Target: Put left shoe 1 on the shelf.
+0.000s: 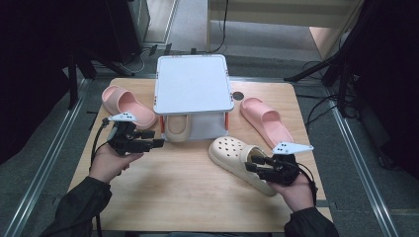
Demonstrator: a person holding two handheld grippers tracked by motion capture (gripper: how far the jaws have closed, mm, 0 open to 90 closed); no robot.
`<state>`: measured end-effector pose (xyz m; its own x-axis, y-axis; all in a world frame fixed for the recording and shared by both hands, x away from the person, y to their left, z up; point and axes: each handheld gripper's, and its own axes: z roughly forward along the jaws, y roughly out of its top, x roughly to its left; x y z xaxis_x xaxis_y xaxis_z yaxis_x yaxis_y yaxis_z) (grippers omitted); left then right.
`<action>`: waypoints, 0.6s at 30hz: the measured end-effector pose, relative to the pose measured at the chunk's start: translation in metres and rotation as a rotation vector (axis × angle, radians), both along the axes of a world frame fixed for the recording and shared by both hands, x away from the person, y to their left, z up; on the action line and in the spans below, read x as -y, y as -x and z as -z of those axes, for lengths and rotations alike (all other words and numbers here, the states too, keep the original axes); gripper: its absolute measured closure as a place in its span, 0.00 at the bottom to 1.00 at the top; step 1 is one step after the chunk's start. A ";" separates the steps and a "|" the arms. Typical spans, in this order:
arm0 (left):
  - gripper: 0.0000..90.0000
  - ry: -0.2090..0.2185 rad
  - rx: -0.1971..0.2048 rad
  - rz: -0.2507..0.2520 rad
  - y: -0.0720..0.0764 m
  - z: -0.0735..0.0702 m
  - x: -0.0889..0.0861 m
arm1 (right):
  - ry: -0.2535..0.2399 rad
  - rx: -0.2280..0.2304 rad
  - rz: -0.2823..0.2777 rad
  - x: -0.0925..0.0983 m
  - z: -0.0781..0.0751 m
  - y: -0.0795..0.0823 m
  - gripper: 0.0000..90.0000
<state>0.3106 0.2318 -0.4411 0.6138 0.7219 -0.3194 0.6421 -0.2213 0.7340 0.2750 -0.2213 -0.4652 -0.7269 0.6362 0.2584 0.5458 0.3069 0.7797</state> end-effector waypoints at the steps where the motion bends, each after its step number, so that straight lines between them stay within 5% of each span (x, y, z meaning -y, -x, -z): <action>1: 0.45 0.000 -0.003 0.003 0.000 0.000 0.000 | 0.000 -0.017 0.007 -0.001 0.003 -0.002 0.66; 6: 0.54 0.013 -0.015 -0.001 0.000 -0.002 0.003 | 0.014 -0.058 -0.024 -0.012 0.011 -0.012 0.67; 11: 0.72 -0.003 -0.002 -0.001 0.001 -0.003 0.003 | 0.060 -0.125 -0.041 -0.027 0.020 -0.026 0.86; 18: 0.76 -0.020 -0.013 0.001 0.002 -0.001 0.004 | 0.041 -0.139 -0.044 -0.034 0.014 -0.030 0.86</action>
